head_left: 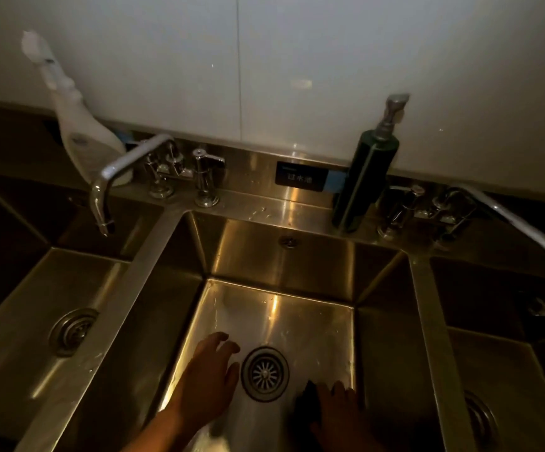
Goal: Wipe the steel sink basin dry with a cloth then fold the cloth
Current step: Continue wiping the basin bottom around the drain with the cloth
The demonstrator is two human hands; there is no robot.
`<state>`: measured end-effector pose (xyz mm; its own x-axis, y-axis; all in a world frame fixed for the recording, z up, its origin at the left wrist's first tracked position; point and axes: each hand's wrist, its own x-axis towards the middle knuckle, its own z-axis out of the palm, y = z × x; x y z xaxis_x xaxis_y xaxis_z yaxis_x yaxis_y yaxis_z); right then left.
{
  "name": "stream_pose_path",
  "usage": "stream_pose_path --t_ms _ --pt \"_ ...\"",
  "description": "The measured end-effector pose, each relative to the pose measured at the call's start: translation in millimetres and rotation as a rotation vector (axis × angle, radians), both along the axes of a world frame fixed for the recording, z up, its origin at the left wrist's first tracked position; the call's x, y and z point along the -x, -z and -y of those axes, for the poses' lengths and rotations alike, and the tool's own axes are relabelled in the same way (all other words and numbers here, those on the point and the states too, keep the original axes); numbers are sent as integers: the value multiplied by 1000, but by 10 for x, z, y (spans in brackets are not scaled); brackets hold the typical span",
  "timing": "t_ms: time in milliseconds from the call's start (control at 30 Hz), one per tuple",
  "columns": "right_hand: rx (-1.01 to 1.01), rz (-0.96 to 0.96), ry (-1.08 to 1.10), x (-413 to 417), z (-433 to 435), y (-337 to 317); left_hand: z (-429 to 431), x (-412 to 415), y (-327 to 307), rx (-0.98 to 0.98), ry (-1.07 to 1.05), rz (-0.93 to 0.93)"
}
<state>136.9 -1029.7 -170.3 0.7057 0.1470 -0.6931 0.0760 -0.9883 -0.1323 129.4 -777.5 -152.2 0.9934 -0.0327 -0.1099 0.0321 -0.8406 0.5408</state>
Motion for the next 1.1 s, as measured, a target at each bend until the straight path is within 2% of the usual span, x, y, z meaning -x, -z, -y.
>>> stream_pose_path --t_ms 100,200,267,333,433,533,633,700,767,833,1100 --pt "-116 -221 -88 -72 38 243 13 -89 345 -6 15 -99" --pt "-3 -125 -163 -14 22 518 -20 -194 656 -81 23 -125" --pt "89 -102 -207 152 2 636 -9 -229 820 -147 31 -78" --pt "90 80 -226 389 15 743 1 -245 993 -230 50 -61" --pt "118 335 -243 696 95 936 -26 -293 1219 -353 19 -144" --pt "87 663 -370 750 226 1219 -103 -300 1452 -459 136 -161" --pt "85 744 -459 745 256 1325 -140 -364 1615 -451 117 -167" --pt "41 814 -611 820 292 1392 -147 -384 1683 -389 70 -147" --pt "42 837 -707 888 342 1382 -177 -395 1776 -362 66 -135" --pt "78 857 -714 925 388 1366 -223 -430 1883 -359 54 -120" --pt "57 712 -779 876 453 1454 -373 -451 2195 -430 80 -61"
